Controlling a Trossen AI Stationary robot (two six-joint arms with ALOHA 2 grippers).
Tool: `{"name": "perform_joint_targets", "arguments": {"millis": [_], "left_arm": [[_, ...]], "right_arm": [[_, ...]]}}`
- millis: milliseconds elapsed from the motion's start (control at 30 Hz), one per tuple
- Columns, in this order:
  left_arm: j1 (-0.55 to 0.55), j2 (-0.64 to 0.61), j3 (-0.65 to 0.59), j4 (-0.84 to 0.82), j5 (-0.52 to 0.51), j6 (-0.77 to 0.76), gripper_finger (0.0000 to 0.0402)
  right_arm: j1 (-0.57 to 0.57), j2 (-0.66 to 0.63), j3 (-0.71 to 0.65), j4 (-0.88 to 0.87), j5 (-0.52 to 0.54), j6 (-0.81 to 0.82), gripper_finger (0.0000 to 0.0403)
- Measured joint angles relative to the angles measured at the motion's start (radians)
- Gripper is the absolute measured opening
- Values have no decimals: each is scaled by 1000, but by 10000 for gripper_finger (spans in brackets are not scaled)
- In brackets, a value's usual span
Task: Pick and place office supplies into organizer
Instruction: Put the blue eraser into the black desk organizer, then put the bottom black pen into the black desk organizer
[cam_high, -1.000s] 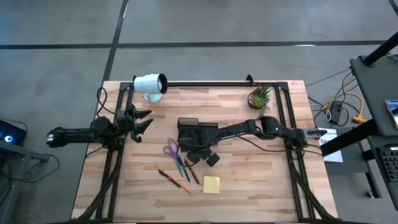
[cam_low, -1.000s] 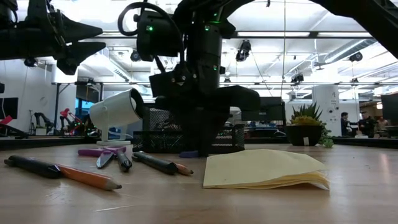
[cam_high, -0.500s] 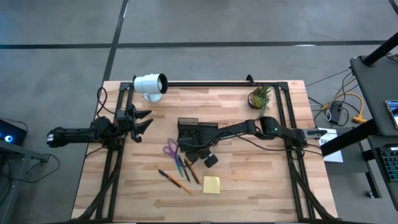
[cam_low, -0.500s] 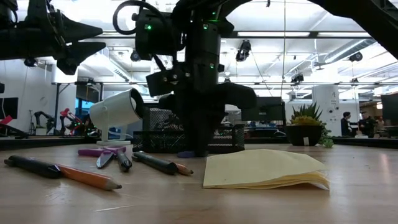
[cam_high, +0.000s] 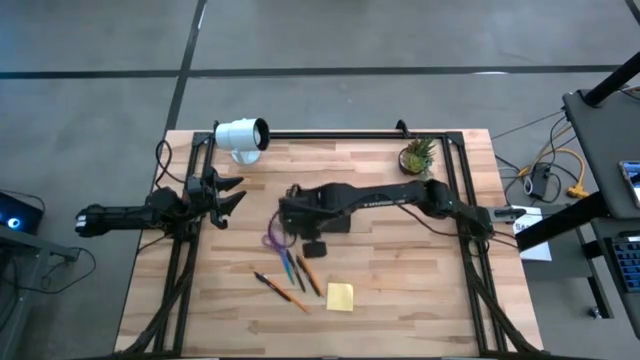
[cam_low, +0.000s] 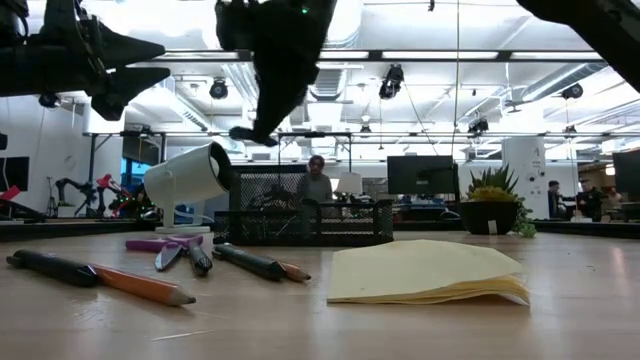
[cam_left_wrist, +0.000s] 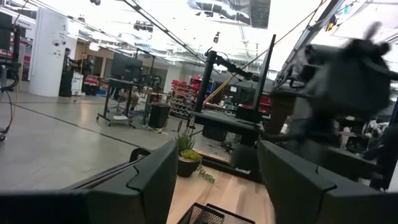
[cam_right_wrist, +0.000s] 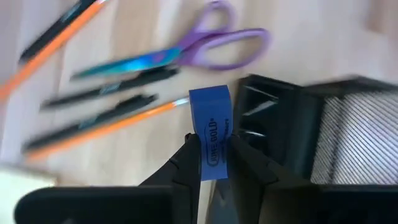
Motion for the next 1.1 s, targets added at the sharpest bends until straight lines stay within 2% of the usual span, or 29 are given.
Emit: {"name": "perform_joint_targets", "arguments": {"millis": [100, 233, 567, 800, 933, 1100], "left_arm": [[0, 0, 0, -2, 0, 0, 207], [0, 0, 0, -1, 0, 0, 207], [0, 0, 0, 1, -1, 0, 207], [0, 1, 0, 0, 0, 0, 207], [0, 0, 0, -2, 0, 0, 207], [0, 0, 0, -2, 0, 0, 207]], "right_arm": [[-32, 13, 2, 1, 33, 137, 53], [-65, 11, -31, 37, 24, 263, 54], [-70, 64, -51, 132, 18, 362, 54], [-69, 93, -51, 144, 103, 395, 56], [-70, 94, -51, 144, 130, 404, 85], [-69, 94, -51, 124, 108, 402, 139]]}}
